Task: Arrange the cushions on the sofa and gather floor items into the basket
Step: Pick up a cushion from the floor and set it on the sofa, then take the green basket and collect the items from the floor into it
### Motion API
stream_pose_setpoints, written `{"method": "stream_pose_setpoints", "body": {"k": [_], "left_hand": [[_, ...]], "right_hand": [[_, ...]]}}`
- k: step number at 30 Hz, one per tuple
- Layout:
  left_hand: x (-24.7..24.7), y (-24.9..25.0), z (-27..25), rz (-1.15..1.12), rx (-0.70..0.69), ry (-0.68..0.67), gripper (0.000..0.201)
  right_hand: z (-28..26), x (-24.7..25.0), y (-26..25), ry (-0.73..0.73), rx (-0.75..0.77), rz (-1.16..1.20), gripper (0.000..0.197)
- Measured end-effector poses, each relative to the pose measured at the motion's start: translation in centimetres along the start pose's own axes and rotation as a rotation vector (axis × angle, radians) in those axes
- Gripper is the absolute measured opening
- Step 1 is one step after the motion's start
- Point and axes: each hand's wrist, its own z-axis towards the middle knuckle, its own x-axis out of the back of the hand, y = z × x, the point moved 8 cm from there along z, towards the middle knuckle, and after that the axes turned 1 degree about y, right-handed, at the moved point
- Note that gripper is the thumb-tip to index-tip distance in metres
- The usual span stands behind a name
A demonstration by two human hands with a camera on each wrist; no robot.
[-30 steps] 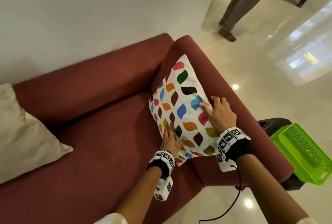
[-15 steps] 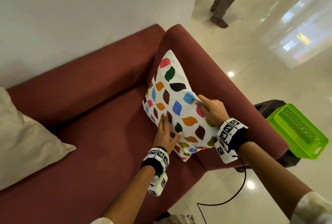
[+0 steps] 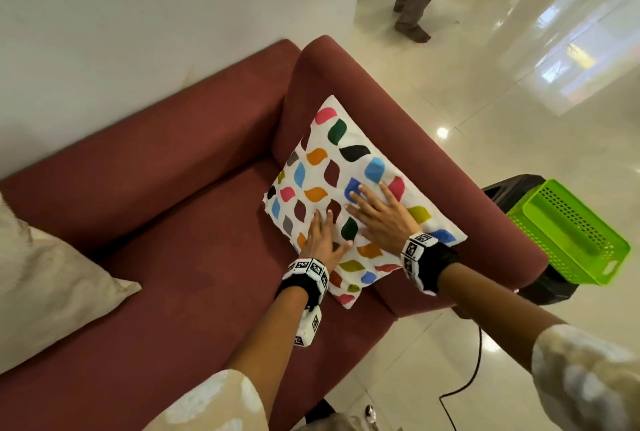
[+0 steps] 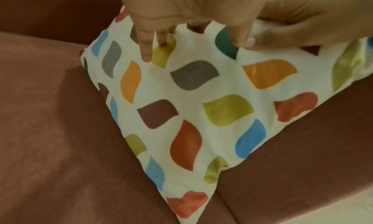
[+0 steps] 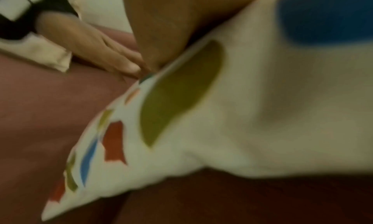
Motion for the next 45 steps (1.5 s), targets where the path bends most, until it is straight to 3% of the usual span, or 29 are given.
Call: {"method": "stream_pose_setpoints", "body": {"k": [3, 8, 11, 15, 18, 20, 22, 24, 26, 31, 34, 38, 45], "left_hand": [[0.0, 0.4, 0.0, 0.002, 0.004, 0.002, 0.09], [-0.5, 0.2, -1.5, 0.04, -0.042, 0.125, 0.088], [-3.4, 0.1, -2.7, 0.093, -0.084, 0.04, 0.085], [-5.4, -0.1, -4.0, 0.091, -0.06, -0.038, 0.084], [-4.8, 1.1, -5.5, 0.108, -0.086, -0.032, 0.074], [-5.2, 2.7, -7.1, 0.166, -0.119, -0.1, 0.06], [-6.8, 3.9, -9.3, 0.248, -0.124, -0.23, 0.044], [-9.2, 5.2, -12.0, 0.359, -0.16, -0.385, 0.038], [-11.5, 6.6, -14.5, 0.445, -0.197, -0.472, 0.035], [-16.8, 11.5, -17.8, 0.542, -0.251, -0.596, 0.034], [-21.2, 14.3, -17.4, 0.58, -0.252, -0.665, 0.034], [-28.0, 20.0, -13.9, 0.521, -0.206, -0.703, 0.032], [-35.6, 36.5, -1.0, 0.239, -0.11, -0.492, 0.029]], "right_hand": [[-0.4, -1.0, 0.6, -0.083, 0.042, -0.017, 0.063], [-3.1, -2.3, -0.5, -0.066, 0.071, 0.11, 0.066], [-4.4, -4.0, 1.2, -0.077, 0.022, 0.13, 0.075], [-5.0, -1.8, 0.2, -0.055, 0.018, 0.147, 0.064], [-7.8, 1.2, -0.8, 0.064, -0.088, 0.34, 0.054], [-11.2, 1.6, -2.1, 0.153, -0.184, 0.429, 0.041], [-15.0, 0.1, -3.9, 0.141, -0.334, 0.566, 0.03], [-19.5, -2.5, -5.8, 0.059, -0.52, 0.76, 0.028], [-23.9, -6.0, -7.9, -0.145, -0.653, 0.927, 0.03], [-32.2, -11.2, -9.2, -0.49, -0.755, 1.08, 0.033], [-35.1, -14.9, -6.6, -0.532, -0.861, 1.13, 0.033], [-38.1, -20.4, 0.2, -0.451, -1.024, 1.293, 0.033], [-42.3, -33.2, 16.7, -0.205, -1.331, 1.529, 0.025]]}}
